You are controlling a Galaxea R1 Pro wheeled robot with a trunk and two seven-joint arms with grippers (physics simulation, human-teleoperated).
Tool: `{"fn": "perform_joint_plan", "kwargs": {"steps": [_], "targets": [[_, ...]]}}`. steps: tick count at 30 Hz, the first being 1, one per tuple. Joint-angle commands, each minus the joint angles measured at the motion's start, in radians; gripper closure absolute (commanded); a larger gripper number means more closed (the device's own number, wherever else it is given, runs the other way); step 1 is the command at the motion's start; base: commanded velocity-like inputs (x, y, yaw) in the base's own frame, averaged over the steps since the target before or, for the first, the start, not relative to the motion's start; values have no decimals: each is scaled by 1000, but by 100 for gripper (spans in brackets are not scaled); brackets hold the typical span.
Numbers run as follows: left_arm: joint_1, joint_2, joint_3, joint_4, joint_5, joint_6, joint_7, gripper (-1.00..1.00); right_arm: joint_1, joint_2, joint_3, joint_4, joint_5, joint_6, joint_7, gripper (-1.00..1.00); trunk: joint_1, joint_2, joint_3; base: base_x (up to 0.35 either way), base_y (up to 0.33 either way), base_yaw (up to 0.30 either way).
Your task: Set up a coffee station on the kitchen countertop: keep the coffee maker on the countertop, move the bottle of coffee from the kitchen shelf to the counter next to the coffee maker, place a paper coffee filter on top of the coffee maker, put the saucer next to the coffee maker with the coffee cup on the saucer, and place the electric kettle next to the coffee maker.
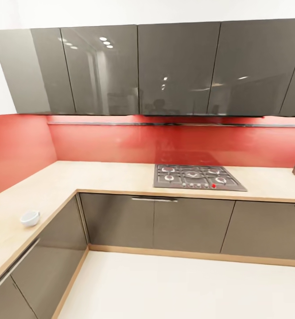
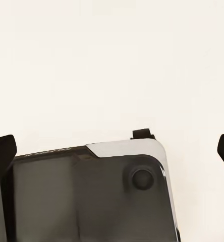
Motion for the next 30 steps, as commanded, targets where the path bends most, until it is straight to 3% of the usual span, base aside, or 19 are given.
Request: {"fn": "perform_joint_plan", "kwargs": {"steps": [1, 18, 30], "targets": [[0, 0, -8, 1, 10, -3, -3, -100, 0, 0, 7, 1, -11, -3, 5, -100, 1, -1, 0, 338, -14, 0], [0, 0, -8, 1, 10, -3, -3, -100, 0, 0, 5, 1, -15, -2, 6, -100, 1, -1, 0, 291, -136, 5], [0, 0, -8, 1, 10, -3, -3, -100, 0, 0, 5, 1, -15, -2, 5, -100, 1, -1, 0, 183, -228, 233]]}}
